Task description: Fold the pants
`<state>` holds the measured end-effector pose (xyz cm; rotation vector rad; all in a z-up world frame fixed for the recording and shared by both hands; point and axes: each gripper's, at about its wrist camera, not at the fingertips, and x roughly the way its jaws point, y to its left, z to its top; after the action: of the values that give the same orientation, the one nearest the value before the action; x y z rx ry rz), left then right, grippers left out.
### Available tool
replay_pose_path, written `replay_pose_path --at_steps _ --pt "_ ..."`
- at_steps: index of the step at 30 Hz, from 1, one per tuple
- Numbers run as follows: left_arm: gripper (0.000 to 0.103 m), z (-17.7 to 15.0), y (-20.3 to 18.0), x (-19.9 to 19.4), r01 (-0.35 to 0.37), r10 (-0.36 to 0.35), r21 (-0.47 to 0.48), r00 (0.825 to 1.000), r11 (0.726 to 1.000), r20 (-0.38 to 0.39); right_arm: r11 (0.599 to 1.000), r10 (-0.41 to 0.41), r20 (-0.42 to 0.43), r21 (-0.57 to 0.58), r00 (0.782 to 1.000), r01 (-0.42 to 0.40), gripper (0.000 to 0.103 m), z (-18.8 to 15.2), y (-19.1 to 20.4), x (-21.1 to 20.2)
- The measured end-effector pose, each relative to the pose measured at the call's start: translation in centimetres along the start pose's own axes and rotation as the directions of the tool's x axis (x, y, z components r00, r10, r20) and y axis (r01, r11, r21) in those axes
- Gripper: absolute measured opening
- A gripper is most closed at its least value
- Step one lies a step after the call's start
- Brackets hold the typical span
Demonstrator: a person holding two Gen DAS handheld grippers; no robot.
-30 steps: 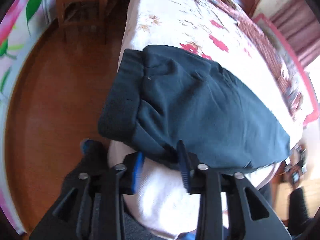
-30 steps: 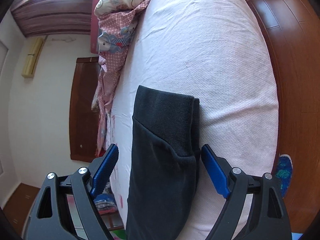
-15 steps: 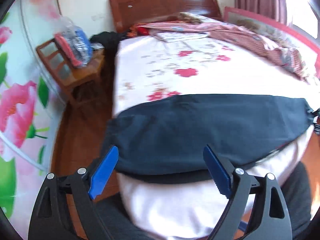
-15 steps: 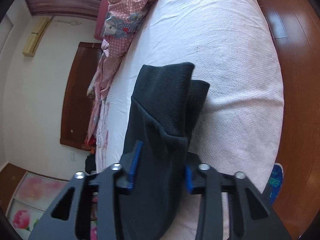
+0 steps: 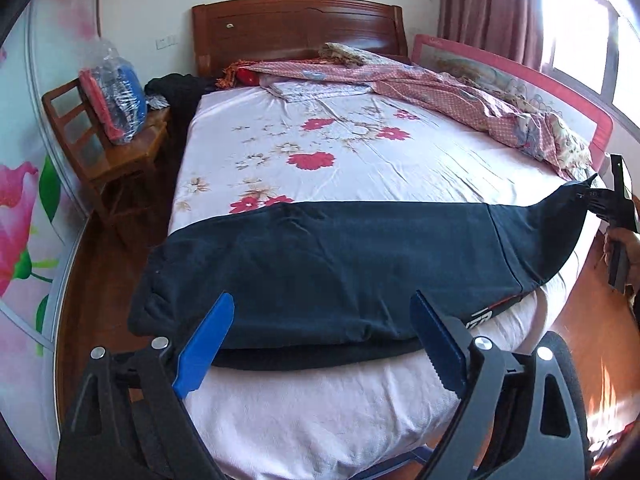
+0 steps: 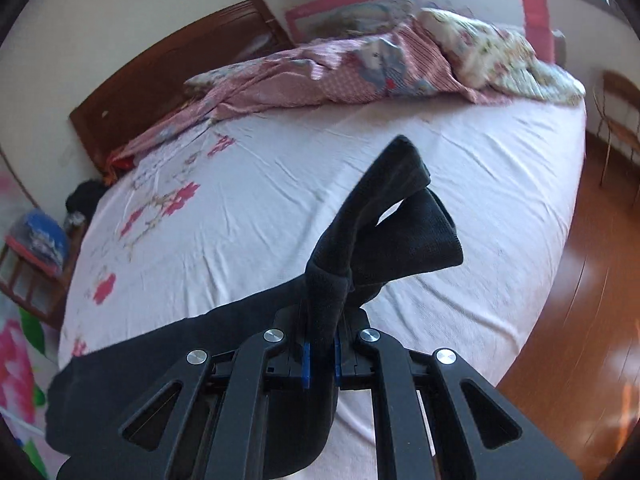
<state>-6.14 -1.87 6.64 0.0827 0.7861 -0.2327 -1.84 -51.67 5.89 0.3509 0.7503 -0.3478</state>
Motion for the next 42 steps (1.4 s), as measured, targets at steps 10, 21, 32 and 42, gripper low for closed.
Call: replay_pose_path --at_steps 10,21,32,42 --pt "0.093 -1.9 4.8 -0.2 -0.021 0.022 -0.174 1.0 0.985 0.001 0.819 0.032 0.009 -0.574 0.999 -0.021 0.007 -9.0 20.5 -2.1" --pt "0.093 -3.2 6.3 0.6 -0.002 -0.007 -0.247 0.999 0.969 -0.036 0.401 -0.11 0.162 -0.896 0.981 0.193 0.007 -23.6 28.7 1.8" --pt "0.093 -3.1 6.0 1.9 -0.006 -0.013 -0.24 0.997 0.971 -0.075 0.514 0.151 -0.018 -0.853 0.988 -0.094 0.059 -22.4 27.1 -5.8" --pt "0.093 -3.7 9.2 2.0 -0.053 0.033 -0.336 0.997 0.94 -0.065 0.649 0.044 -0.165 -0.746 0.985 -0.153 0.059 -20.8 29.3 2.4"
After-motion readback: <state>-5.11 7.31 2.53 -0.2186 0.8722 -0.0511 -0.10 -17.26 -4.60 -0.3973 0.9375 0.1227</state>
